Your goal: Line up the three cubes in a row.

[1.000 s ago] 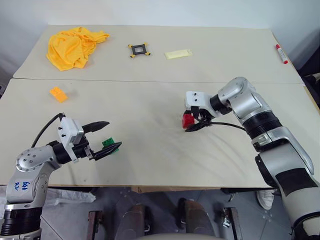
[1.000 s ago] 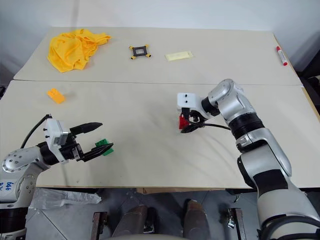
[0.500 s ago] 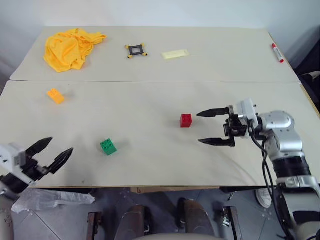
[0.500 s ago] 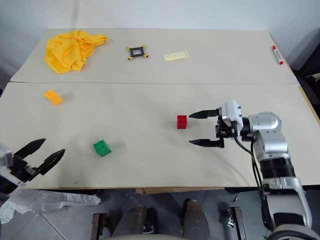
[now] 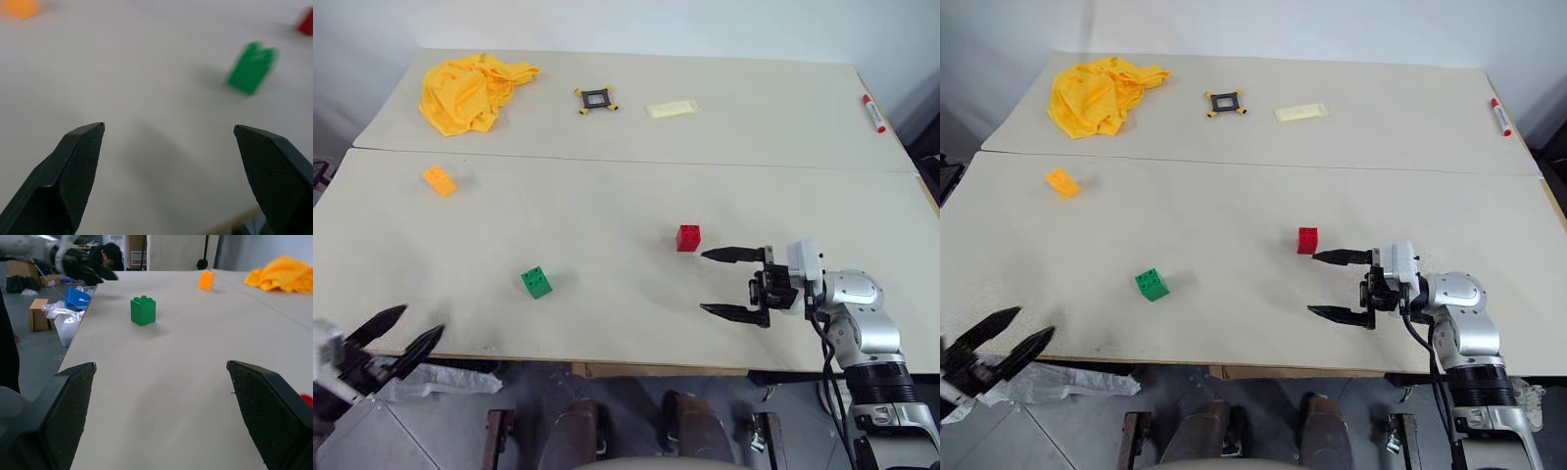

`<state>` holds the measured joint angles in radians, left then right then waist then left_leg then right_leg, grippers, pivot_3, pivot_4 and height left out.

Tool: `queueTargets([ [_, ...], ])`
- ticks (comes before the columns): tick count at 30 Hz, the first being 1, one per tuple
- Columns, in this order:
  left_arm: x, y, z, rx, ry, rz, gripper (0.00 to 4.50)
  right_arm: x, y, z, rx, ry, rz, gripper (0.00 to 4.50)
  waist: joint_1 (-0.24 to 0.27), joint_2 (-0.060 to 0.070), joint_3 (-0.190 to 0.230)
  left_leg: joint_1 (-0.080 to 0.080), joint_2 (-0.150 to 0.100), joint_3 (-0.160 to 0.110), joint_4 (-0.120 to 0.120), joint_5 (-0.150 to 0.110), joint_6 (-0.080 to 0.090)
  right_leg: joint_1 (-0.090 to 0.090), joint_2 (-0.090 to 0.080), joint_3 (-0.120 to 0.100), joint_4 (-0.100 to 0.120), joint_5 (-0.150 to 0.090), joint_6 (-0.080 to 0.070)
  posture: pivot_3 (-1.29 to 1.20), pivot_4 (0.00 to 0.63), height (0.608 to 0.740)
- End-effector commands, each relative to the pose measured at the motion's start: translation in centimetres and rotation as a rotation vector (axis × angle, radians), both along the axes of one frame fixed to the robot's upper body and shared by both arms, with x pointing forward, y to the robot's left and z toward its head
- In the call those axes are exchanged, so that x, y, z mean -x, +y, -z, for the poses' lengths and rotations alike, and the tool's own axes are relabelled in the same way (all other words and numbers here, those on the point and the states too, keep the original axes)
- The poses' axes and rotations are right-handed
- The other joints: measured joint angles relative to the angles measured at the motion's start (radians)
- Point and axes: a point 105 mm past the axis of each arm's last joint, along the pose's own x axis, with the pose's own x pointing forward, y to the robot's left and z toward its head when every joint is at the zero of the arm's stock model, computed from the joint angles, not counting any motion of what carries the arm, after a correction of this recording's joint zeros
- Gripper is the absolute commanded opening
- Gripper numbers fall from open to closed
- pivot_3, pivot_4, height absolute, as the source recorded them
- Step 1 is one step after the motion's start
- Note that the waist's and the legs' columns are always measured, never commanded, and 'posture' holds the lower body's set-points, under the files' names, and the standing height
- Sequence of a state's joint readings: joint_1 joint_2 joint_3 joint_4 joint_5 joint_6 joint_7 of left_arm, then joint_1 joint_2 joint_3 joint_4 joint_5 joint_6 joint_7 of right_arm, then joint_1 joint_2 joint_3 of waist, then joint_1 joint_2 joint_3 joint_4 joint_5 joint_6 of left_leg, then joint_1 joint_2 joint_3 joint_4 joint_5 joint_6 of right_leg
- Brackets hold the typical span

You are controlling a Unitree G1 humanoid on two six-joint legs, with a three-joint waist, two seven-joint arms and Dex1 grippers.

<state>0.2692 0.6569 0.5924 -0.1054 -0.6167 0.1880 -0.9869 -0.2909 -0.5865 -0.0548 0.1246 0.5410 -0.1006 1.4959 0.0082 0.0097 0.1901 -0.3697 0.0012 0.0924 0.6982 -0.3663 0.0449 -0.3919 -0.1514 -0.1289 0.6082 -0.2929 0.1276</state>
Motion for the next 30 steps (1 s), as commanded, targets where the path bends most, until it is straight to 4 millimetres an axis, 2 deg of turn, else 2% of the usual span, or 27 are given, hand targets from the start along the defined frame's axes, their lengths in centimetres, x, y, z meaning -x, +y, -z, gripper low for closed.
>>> queueTargets([
  [1, -1.7, -3.8, -0.9, -0.059, -0.003, 0.189, 4.50, 1.4, -0.3, -0.5, 0.026, -0.051, -0.062, 4.48, -0.004, 0.000, 0.000, 0.000, 0.000, 0.000, 0.000, 0.000, 0.000, 0.000, 0.000, 0.000, 0.000, 0.000, 0.000, 0.00, 0.150, 0.740],
  [4, -3.3, -5.9, -0.3, -0.101, 0.041, 0.298, 4.50, 1.3, -0.2, -0.7, 0.016, -0.074, -0.040, 4.48, -0.016, 0.000, 0.000, 0.000, -0.001, 0.001, -0.001, 0.000, 0.000, -0.001, 0.002, -0.004, 0.001, 0.000, 0.000, 0.00, 0.150, 0.740],
  [9, -4.7, -6.7, 0.6, -0.110, 0.072, 0.341, 4.50, 1.5, 0.2, -0.8, 0.016, -0.095, -0.035, 4.48, -0.035, 0.000, 0.000, 0.001, 0.001, 0.003, -0.001, 0.000, 0.000, -0.001, 0.004, -0.004, 0.001, 0.000, 0.000, 0.00, 0.150, 0.740],
  [13, -5.6, -6.8, 0.8, -0.164, 0.070, 0.350, 3.60, 1.0, -0.2, -1.2, 0.019, -0.120, 0.011, 4.50, -0.033, 0.000, 0.000, 0.000, 0.001, 0.003, 0.000, 0.000, 0.001, -0.001, 0.004, -0.004, 0.002, 0.000, 0.000, 0.00, 0.150, 0.740],
  [17, -6.1, -7.2, 0.6, -0.169, 0.049, 0.369, 2.29, 1.0, -0.5, -1.3, 0.015, -0.133, 0.040, 4.50, -0.025, 0.000, 0.000, 0.000, 0.000, 0.003, 0.000, 0.000, 0.001, -0.001, 0.003, -0.004, 0.002, 0.000, 0.000, 0.00, 0.150, 0.740],
  [19, -6.4, -8.4, -0.1, -0.153, 0.016, 0.424, 1.64, 1.2, -0.8, -1.4, 0.012, -0.139, 0.059, 4.50, -0.015, 0.000, 0.000, 0.000, 0.000, 0.002, 0.001, 0.000, 0.001, -0.001, 0.003, -0.004, 0.002, 0.000, 0.000, 0.00, 0.150, 0.740],
  [20, -6.6, -9.2, -0.7, -0.143, -0.005, 0.459, 1.48, 1.2, -0.9, -1.5, 0.007, -0.139, 0.070, 4.50, -0.009, 0.000, 0.000, 0.000, 0.000, 0.003, 0.001, 0.000, 0.001, -0.001, 0.003, -0.004, 0.002, 0.000, 0.000, 0.00, 0.150, 0.740],
  [25, -9.1, -14.3, -4.2, -0.155, -0.084, 0.699, 1.49, 1.0, -1.7, -3.4, -0.132, -0.128, 0.204, 4.50, 0.018, -0.001, 0.000, -0.001, -0.002, 0.002, 0.004, 0.001, 0.002, 0.000, 0.002, -0.004, 0.003, 0.000, 0.001, 0.00, 0.150, 0.740],
  [27, -10.5, -15.7, -4.5, -0.204, -0.094, 0.747, 1.49, 0.8, -1.9, -4.5, -0.218, -0.144, 0.268, 4.50, 0.019, -0.001, -0.001, 0.000, -0.003, 0.002, 0.004, 0.001, 0.003, 0.000, 0.002, -0.003, 0.004, 0.000, 0.001, 0.00, 0.150, 0.740],
  [30, -13.4, -18.5, -4.5, -0.262, -0.103, 0.788, 1.49, 0.7, -2.4, -4.5, -0.238, -0.137, 0.327, 4.50, 0.017, -0.001, -0.001, 0.000, -0.004, 0.003, 0.003, 0.001, 0.003, 0.000, 0.003, -0.004, 0.003, 0.000, 0.001, 0.00, 0.150, 0.740],
])
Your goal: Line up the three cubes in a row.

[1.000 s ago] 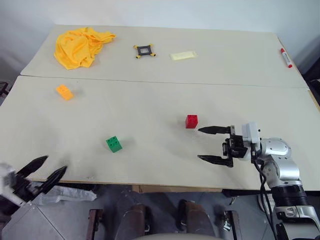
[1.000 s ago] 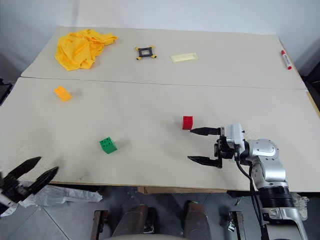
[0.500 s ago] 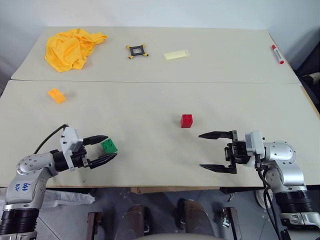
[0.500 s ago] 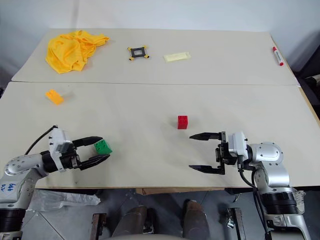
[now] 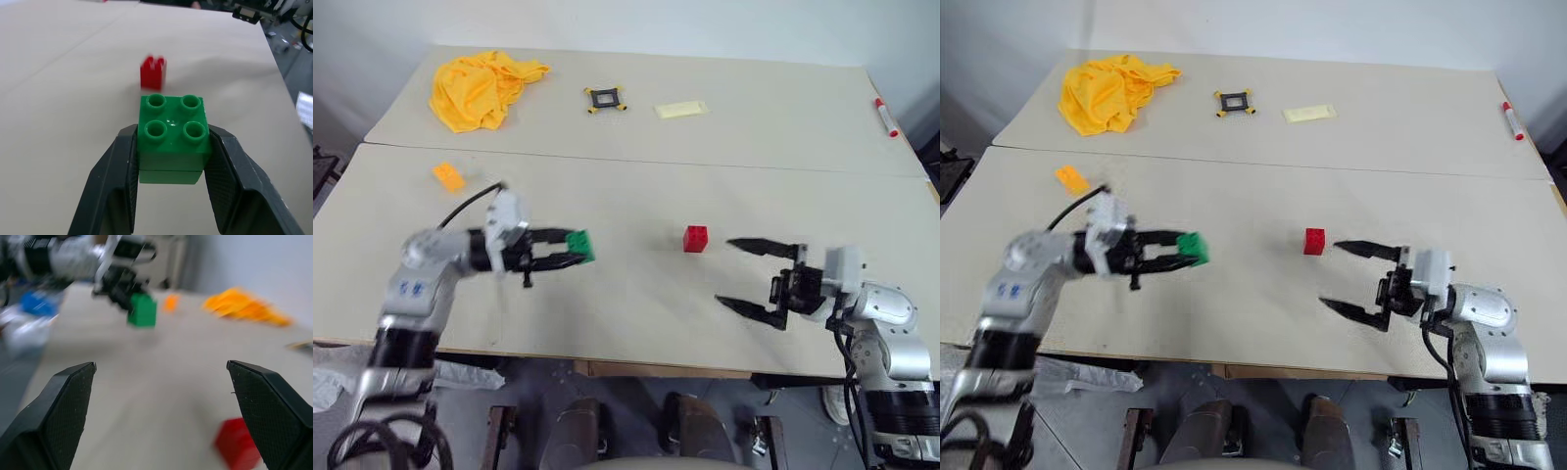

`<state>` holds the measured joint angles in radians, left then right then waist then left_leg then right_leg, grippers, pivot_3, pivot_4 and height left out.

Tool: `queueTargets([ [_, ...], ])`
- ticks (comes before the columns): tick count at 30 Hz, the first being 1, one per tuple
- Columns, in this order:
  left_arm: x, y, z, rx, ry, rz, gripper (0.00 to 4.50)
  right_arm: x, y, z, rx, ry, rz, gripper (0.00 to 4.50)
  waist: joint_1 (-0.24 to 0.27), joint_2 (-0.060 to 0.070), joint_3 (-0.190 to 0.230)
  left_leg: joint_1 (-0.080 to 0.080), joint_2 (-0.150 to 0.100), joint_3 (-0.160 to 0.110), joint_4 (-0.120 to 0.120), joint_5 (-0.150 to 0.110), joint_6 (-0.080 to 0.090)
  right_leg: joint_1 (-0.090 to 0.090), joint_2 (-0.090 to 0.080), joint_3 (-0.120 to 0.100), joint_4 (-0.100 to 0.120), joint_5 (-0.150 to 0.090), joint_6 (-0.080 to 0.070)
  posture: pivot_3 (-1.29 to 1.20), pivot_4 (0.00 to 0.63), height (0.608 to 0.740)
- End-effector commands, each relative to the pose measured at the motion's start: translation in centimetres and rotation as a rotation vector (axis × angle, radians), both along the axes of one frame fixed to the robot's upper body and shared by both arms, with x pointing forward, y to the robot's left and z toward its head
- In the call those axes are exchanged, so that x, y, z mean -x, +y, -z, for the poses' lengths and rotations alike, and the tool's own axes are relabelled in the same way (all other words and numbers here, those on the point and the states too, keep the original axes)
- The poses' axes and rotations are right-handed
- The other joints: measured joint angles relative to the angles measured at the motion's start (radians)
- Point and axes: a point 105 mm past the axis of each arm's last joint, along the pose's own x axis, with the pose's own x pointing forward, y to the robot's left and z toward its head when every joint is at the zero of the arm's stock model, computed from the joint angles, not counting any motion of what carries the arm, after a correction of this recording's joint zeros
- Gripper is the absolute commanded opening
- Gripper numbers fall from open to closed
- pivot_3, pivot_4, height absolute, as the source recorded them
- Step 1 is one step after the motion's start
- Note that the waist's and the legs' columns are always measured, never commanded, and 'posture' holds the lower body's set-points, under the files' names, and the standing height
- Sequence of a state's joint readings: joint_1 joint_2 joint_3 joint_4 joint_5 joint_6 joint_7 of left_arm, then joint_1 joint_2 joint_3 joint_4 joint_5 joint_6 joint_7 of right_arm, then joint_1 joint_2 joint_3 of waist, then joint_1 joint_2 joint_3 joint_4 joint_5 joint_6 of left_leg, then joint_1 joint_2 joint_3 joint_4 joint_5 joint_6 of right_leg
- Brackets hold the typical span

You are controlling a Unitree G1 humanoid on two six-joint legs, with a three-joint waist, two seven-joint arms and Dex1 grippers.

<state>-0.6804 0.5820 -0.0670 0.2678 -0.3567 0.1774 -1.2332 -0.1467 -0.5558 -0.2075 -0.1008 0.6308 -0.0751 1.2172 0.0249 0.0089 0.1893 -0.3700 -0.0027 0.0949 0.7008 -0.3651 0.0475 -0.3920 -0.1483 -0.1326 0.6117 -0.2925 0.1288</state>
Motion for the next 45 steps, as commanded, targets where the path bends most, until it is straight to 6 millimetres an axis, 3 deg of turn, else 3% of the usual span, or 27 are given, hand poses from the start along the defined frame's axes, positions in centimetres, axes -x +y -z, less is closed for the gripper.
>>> queueTargets([
  [1, -2.8, -2.6, 1.5, -0.079, 0.016, 0.024, 1.49, 0.2, -0.9, -0.7, -0.018, -0.038, 0.066, 4.50, 0.001, 0.000, 0.000, -0.001, -0.003, 0.001, 0.000, 0.000, 0.000, 0.000, 0.001, -0.001, -0.001, 0.000, 0.000, 0.00, 0.150, 0.740],
  [3, -4.2, -4.3, 2.7, -0.130, 0.031, 0.045, 1.49, 0.5, -1.4, -0.3, 0.006, -0.052, 0.101, 4.50, 0.002, -0.001, 0.001, -0.001, -0.003, 0.001, 0.000, 0.000, 0.001, 0.000, 0.001, -0.001, -0.002, 0.000, 0.000, 0.00, 0.150, 0.740],
  [10, -5.7, -5.8, 4.5, -0.184, 0.072, 0.017, 1.49, 1.9, -2.3, -0.2, 0.031, -0.053, 0.175, 4.50, -0.010, -0.002, 0.001, -0.002, -0.001, 0.003, -0.003, 0.000, 0.001, -0.002, 0.002, -0.002, -0.004, 0.000, 0.002, 0.00, 0.150, 0.740],
  [19, -5.8, -4.7, 5.0, -0.265, 0.072, 0.024, 1.49, 3.3, -3.3, 1.4, 0.079, -0.005, 0.214, 4.50, -0.007, -0.004, 0.001, -0.001, 0.000, 0.003, -0.001, 0.001, 0.002, -0.001, 0.001, 0.000, -0.002, 0.000, 0.002, 0.00, 0.150, 0.740],
  [30, -5.1, -3.4, 5.0, -0.300, 0.098, 0.071, 1.49, 2.9, -4.1, 2.5, 0.095, 0.006, 0.223, 4.50, -0.027, -0.004, 0.001, 0.000, 0.001, 0.002, -0.001, 0.001, 0.002, -0.001, 0.001, 0.000, -0.002, 0.000, 0.002, 0.00, 0.150, 0.740],
  [32, -5.4, -3.4, 4.8, -0.295, 0.070, 0.053, 2.24, 2.8, -4.0, 2.5, 0.096, 0.006, 0.215, 4.50, -0.026, -0.004, 0.001, 0.000, 0.001, 0.003, -0.001, 0.001, 0.002, -0.001, 0.001, 0.000, -0.002, 0.000, 0.002, 0.00, 0.150, 0.740],
  [35, -5.6, -3.6, 3.5, -0.206, 0.060, 0.048, 3.01, 2.6, -3.8, 2.6, 0.094, 0.008, 0.200, 4.50, -0.025, -0.004, 0.001, -0.001, 0.001, 0.002, -0.001, 0.001, 0.002, -0.001, 0.001, -0.001, -0.002, 0.000, 0.002, 0.00, 0.150, 0.740],
  [39, -4.9, -1.6, 1.3, -0.047, -0.021, 0.065, 4.16, 1.7, -2.7, 2.5, 0.077, 0.003, 0.145, 4.50, -0.026, -0.005, 0.001, -0.002, 0.002, 0.002, -0.001, 0.001, 0.002, -0.001, 0.000, 0.000, -0.002, 0.000, 0.002, 0.00, 0.150, 0.740],
  [42, -3.9, 1.1, 1.0, 0.035, -0.066, 0.040, 4.16, 1.1, -1.5, 2.2, 0.053, 0.000, 0.100, 4.50, -0.030, -0.004, 0.001, -0.001, 0.002, 0.001, -0.001, 0.001, 0.002, -0.001, 0.000, -0.001, -0.001, 0.000, 0.002, 0.00, 0.150, 0.740],
  [45, -2.5, 5.5, 1.0, 0.150, -0.083, -0.147, 4.34, 0.1, 0.0, 1.2, 0.020, -0.028, 0.055, 4.50, -0.048, -0.004, 0.001, 0.000, 0.003, 0.001, -0.001, 0.001, 0.002, -0.001, 0.000, -0.001, 0.000, 0.000, 0.002, 0.00, 0.150, 0.740],
])
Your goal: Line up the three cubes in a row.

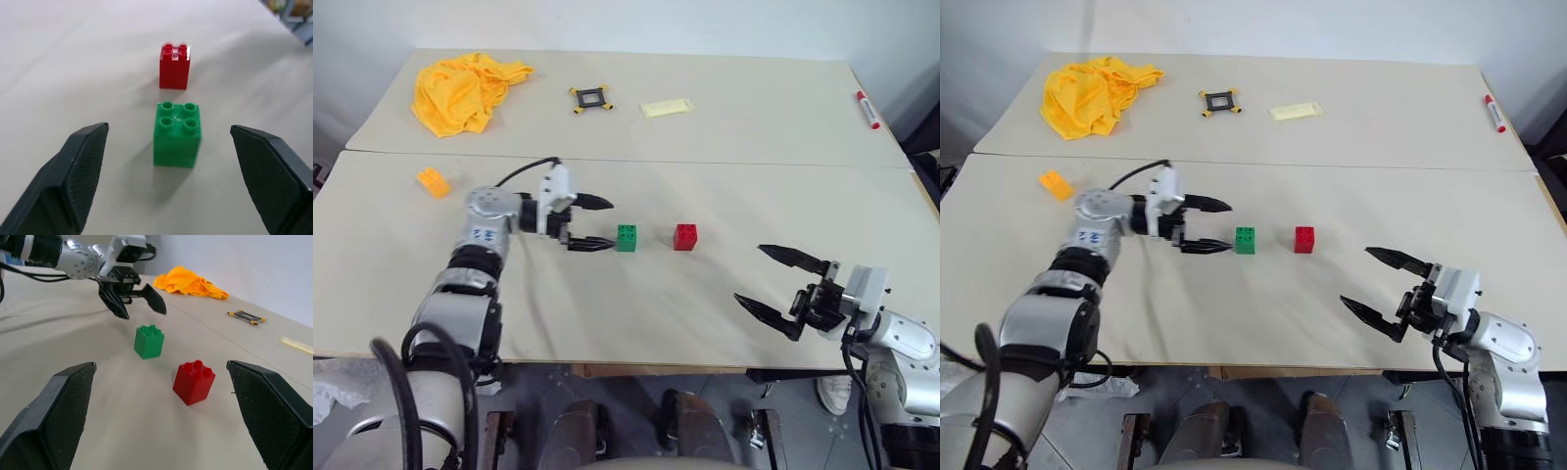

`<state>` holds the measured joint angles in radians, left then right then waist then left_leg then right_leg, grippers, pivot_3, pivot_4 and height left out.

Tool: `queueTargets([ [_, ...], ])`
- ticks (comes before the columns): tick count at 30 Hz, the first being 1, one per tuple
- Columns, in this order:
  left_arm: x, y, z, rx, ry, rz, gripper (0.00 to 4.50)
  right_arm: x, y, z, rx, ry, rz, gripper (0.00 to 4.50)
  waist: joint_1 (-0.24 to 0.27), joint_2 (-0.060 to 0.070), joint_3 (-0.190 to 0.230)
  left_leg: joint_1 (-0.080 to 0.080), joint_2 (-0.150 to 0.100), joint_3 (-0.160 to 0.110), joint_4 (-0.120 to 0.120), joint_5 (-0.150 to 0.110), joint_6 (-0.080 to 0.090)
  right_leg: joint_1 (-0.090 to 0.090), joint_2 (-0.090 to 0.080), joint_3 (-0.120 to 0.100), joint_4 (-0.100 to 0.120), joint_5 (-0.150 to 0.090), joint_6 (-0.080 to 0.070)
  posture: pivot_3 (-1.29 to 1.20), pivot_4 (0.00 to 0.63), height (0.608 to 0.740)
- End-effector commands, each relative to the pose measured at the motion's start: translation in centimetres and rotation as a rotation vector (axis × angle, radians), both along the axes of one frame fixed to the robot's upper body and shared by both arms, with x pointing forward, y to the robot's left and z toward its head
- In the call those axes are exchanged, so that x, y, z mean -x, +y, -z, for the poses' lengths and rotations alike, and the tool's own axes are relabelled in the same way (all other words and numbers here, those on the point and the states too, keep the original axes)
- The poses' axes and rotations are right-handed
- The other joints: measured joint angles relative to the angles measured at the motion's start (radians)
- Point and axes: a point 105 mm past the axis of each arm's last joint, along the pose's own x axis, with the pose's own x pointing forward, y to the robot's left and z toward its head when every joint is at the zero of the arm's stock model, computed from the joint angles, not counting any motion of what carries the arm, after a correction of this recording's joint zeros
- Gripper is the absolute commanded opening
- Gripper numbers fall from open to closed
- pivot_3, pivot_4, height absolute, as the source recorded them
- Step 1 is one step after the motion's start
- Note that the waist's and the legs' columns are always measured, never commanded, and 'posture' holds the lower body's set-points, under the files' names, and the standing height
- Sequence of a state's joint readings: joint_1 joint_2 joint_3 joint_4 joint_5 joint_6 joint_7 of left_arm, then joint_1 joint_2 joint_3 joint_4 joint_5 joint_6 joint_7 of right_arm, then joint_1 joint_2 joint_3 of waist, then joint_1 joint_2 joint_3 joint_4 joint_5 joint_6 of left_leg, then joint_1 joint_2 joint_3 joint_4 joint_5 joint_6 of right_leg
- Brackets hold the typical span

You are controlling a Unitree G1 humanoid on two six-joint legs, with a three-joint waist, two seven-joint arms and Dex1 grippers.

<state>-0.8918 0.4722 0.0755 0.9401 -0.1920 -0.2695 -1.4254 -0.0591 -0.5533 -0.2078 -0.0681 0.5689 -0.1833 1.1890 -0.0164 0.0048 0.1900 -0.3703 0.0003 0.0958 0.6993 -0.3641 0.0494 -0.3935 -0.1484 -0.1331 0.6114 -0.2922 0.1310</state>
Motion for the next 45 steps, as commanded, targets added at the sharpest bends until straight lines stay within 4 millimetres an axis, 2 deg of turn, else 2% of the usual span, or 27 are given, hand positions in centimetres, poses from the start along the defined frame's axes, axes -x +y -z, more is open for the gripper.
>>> queueTargets([
  [1, 1.6, 4.3, -1.1, 0.149, -0.029, -0.193, 4.34, -0.8, 1.5, -1.4, -0.033, -0.042, -0.045, 4.50, -0.015, 0.000, 0.000, 0.000, 0.000, 0.000, 0.000, 0.000, 0.000, 0.000, 0.000, 0.000, 0.000, 0.000, 0.000, 0.00, 0.150, 0.740],
  [6, 6.5, 12.6, 0.9, 0.312, -0.043, -0.712, 4.34, -2.4, 3.5, -1.3, -0.003, -0.040, -0.111, 4.50, -0.011, 0.000, 0.000, 0.000, 0.000, -0.004, 0.001, 0.000, 0.000, 0.000, -0.002, 0.001, 0.001, 0.000, -0.001, 0.00, 0.150, 0.740],
  [10, 11.7, 17.4, 1.7, 0.433, -0.105, -1.094, 4.34, -2.8, 4.8, -1.5, -0.006, -0.053, -0.156, 4.50, 0.002, 0.000, 0.000, 0.000, -0.001, -0.007, 0.001, 0.000, 0.000, 0.003, -0.005, 0.005, 0.000, 0.000, -0.001, 0.00, 0.150, 0.740],
  [15, 18.0, 20.5, 3.7, 0.488, -0.100, -1.434, 4.34, -1.5, 6.6, -1.9, -0.004, -0.049, -0.258, 4.50, 0.018, -0.002, -0.001, 0.000, -0.002, -0.008, 0.002, -0.001, 0.000, 0.005, -0.006, 0.006, -0.002, 0.000, -0.001, 0.00, 0.150, 0.740],
  [18, 19.2, 20.4, 4.0, 0.528, -0.093, -1.506, 4.34, -1.4, 7.0, -2.3, -0.021, -0.036, -0.283, 4.50, 0.019, -0.003, -0.001, 0.000, -0.002, -0.008, 0.001, -0.001, 0.000, 0.005, -0.006, 0.006, -0.003, 0.000, -0.001, 0.00, 0.150, 0.740],
  [22, 17.1, 18.1, 4.2, 0.509, -0.038, -1.451, 4.34, -1.6, 7.0, -2.2, -0.015, -0.010, -0.300, 4.50, 0.029, -0.003, -0.002, 0.001, -0.002, -0.008, 0.001, -0.001, -0.001, 0.005, -0.006, 0.005, -0.003, 0.000, -0.001, 0.00, 0.150, 0.740],
  [26, 12.1, 18.1, 2.1, 0.524, -0.051, -1.505, 4.34, -2.0, 7.1, -2.8, -0.020, -0.003, -0.309, 4.50, 0.036, -0.004, -0.002, 0.000, -0.002, -0.005, 0.001, -0.001, -0.001, 0.003, -0.004, 0.003, -0.001, 0.000, -0.001, 0.00, 0.150, 0.740],
  [27, 11.4, 18.2, 1.7, 0.535, -0.056, -1.524, 4.34, -2.1, 7.1, -2.9, -0.022, -0.001, -0.309, 4.50, 0.036, -0.004, -0.002, 0.000, -0.002, -0.005, 0.001, -0.001, -0.001, 0.002, -0.003, 0.002, -0.001, 0.000, -0.001, 0.00, 0.150, 0.740],
  [32, 3.2, 19.0, -1.2, 0.616, -0.022, -1.644, 4.34, -2.2, 7.4, -3.0, -0.017, 0.015, -0.317, 4.50, 0.042, -0.006, -0.003, 0.000, -0.002, -0.004, 0.001, -0.001, -0.001, 0.002, -0.002, 0.001, 0.000, 0.000, -0.001, 0.00, 0.150, 0.740],
  [36, -1.0, 19.1, -2.4, 0.661, 0.002, -1.724, 4.34, -2.2, 7.5, -3.2, -0.014, 0.012, -0.311, 4.50, 0.036, -0.007, -0.004, 0.000, -0.003, -0.003, 0.000, -0.001, 0.000, 0.002, -0.002, 0.001, 0.000, 0.000, 0.000, 0.00, 0.150, 0.740],
  [39, -3.3, 18.5, -3.1, 0.650, 0.005, -1.716, 4.34, -2.2, 7.6, -3.4, -0.020, 0.007, -0.303, 4.50, 0.033, -0.007, -0.004, 0.000, -0.003, -0.003, -0.001, -0.001, 0.000, 0.001, -0.001, -0.002, -0.001, 0.000, 0.000, 0.00, 0.150, 0.740],
  [45, -5.4, 18.8, -3.2, 0.616, 0.011, -1.769, 4.34, -2.0, 7.6, -3.1, -0.027, 0.027, -0.294, 4.50, 0.027, -0.008, -0.004, 0.000, -0.002, -0.003, -0.001, -0.001, 0.000, 0.001, -0.001, -0.003, -0.001, 0.000, 0.000, 0.00, 0.150, 0.740],
])
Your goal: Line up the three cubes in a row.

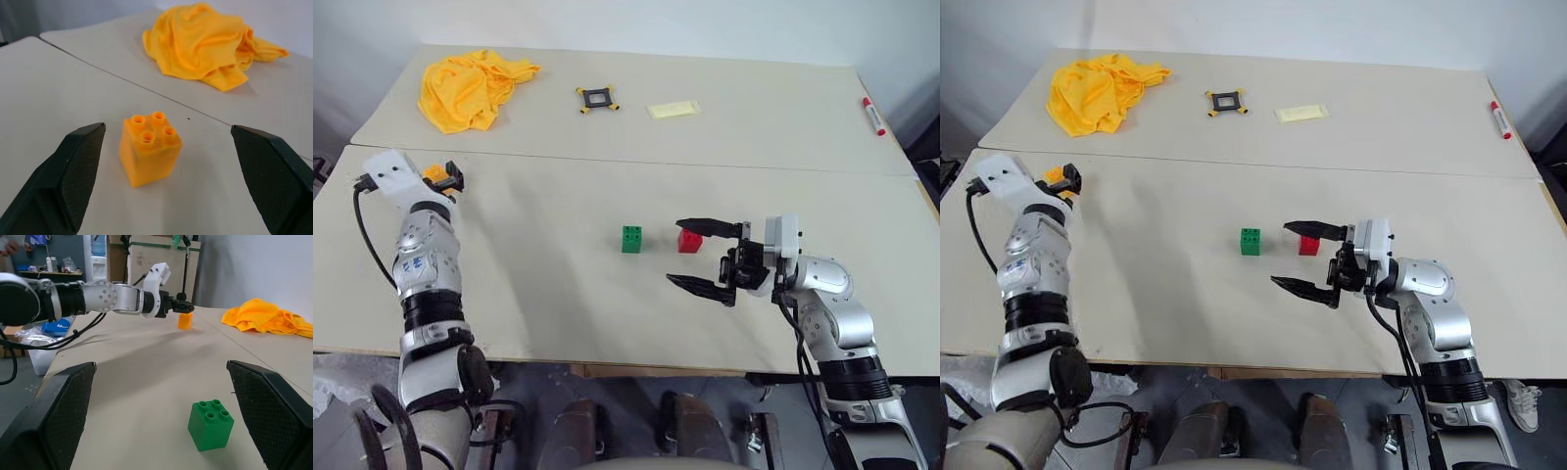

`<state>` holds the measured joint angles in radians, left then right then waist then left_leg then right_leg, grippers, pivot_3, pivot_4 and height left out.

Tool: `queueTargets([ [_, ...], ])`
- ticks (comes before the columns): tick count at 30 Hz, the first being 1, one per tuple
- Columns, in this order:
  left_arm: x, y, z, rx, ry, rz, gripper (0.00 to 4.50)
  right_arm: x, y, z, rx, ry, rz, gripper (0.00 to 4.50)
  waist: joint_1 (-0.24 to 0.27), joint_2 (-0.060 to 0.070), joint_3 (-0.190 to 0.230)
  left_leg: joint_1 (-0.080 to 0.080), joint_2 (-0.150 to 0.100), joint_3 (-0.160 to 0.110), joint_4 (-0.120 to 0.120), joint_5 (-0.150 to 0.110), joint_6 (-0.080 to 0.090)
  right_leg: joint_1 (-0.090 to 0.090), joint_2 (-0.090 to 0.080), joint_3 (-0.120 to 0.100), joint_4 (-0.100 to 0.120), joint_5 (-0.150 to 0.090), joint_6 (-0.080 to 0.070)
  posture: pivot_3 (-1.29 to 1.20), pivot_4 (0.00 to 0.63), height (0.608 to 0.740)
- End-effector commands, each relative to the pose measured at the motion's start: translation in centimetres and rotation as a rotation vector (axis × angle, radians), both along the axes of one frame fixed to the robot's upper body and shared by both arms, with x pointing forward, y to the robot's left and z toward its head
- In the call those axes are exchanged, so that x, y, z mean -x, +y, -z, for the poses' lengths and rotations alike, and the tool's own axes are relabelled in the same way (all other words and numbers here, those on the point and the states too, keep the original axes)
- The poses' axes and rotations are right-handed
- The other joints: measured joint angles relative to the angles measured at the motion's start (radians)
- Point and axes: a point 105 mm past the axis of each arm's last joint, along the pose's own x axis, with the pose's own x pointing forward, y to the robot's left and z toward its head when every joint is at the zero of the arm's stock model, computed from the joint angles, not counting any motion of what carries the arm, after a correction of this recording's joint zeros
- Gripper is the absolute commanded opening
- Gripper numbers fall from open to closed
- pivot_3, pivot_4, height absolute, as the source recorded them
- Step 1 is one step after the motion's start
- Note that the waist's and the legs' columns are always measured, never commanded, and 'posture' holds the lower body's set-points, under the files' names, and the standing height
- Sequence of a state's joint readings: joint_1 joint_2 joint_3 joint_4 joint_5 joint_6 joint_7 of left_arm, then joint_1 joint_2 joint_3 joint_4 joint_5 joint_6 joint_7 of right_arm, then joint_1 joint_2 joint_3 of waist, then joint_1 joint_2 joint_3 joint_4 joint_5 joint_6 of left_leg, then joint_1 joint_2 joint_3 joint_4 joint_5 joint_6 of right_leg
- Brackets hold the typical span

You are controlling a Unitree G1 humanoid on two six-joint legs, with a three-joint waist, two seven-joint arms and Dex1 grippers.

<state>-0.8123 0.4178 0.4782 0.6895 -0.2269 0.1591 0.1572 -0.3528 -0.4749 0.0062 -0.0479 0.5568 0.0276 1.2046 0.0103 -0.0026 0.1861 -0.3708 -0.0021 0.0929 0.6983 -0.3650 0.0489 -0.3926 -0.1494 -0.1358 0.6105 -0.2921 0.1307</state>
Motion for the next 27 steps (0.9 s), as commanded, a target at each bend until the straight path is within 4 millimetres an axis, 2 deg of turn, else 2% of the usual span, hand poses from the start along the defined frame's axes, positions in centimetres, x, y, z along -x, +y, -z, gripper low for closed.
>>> queueTargets([
  [1, -0.6, 0.8, -1.3, -0.037, -0.018, -0.055, 4.34, 0.6, 0.1, -0.6, -0.014, -0.022, -0.002, 4.50, 0.000, 0.000, 0.000, 0.000, 0.000, 0.000, 0.000, 0.000, 0.000, 0.000, 0.000, 0.000, 0.000, 0.000, 0.000, 0.00, 0.150, 0.740],
  [10, -2.4, -0.4, -0.7, 0.009, 0.028, -0.040, 4.34, 0.5, 0.2, -0.5, -0.019, -0.011, 0.019, 4.50, 0.001, -0.001, 0.000, 0.000, 0.000, 0.000, 0.001, 0.000, 0.000, 0.000, 0.000, 0.000, 0.000, 0.000, 0.000, 0.00, 0.150, 0.740],
  [13, -2.4, -0.4, -0.5, 0.015, 0.034, -0.046, 3.77, 0.5, 0.2, -0.4, -0.025, -0.008, 0.026, 4.50, -0.003, -0.001, 0.000, 0.000, 0.000, 0.000, 0.000, 0.000, 0.000, 0.000, 0.000, 0.000, 0.000, 0.000, 0.000, 0.00, 0.150, 0.740],
  [18, -2.3, -0.2, -0.6, 0.007, 0.027, -0.055, 2.34, 0.6, -0.1, 0.1, -0.029, 0.004, 0.038, 4.50, -0.008, -0.001, 0.000, 0.000, 0.000, 0.000, 0.000, 0.000, 0.000, 0.000, 0.000, 0.000, 0.000, 0.000, 0.000, 0.00, 0.150, 0.740],
  [20, -2.3, -0.1, -0.6, 0.005, 0.023, -0.054, 1.64, 0.6, -0.1, 0.3, -0.030, 0.006, 0.042, 4.50, -0.011, -0.001, 0.000, 0.000, 0.000, 0.000, 0.000, 0.000, 0.000, 0.000, 0.000, 0.000, 0.000, 0.000, 0.000, 0.00, 0.150, 0.740],
  [21, -2.3, 0.0, -0.7, -0.004, 0.016, -0.044, 1.45, 0.6, -0.2, 0.4, -0.030, 0.008, 0.045, 4.50, -0.011, -0.001, 0.000, 0.000, 0.000, 0.000, 0.000, 0.000, 0.000, 0.000, 0.000, 0.000, 0.000, 0.000, 0.000, 0.00, 0.150, 0.740],
  [27, -2.0, -0.3, -1.4, -0.050, -0.066, 0.084, 1.45, 0.5, -0.5, 0.8, -0.032, 0.011, 0.061, 4.50, -0.013, -0.001, 0.000, 0.000, 0.000, 0.000, 0.000, 0.000, 0.000, 0.000, 0.000, 0.000, 0.000, 0.000, 0.000, 0.00, 0.150, 0.740],
])
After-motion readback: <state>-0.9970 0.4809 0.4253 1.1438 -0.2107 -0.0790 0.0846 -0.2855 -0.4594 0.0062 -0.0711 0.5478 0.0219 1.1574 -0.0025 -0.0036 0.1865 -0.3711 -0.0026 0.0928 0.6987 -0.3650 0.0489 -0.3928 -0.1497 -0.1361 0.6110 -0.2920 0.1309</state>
